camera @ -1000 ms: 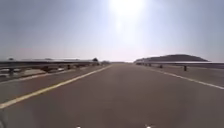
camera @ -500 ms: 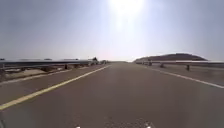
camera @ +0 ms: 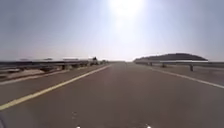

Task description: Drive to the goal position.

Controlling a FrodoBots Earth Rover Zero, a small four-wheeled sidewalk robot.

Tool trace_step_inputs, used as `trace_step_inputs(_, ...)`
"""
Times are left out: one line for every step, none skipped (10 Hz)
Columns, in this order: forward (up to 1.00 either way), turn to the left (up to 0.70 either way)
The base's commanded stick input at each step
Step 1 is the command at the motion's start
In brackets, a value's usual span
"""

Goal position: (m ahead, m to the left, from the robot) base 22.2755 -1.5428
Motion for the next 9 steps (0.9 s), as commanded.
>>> trace_step_inputs(0.70,0.00)
trace_step_inputs(0.70,0.00)
trace_step_inputs(0.70,0.00)
trace_step_inputs(0.70,0.00)
trace_step_inputs(0.70,0.00)
trace_step_inputs(0.70,0.00)
trace_step_inputs(0.70,0.00)
trace_step_inputs(0.70,0.00)
trace_step_inputs(0.70,0.00)
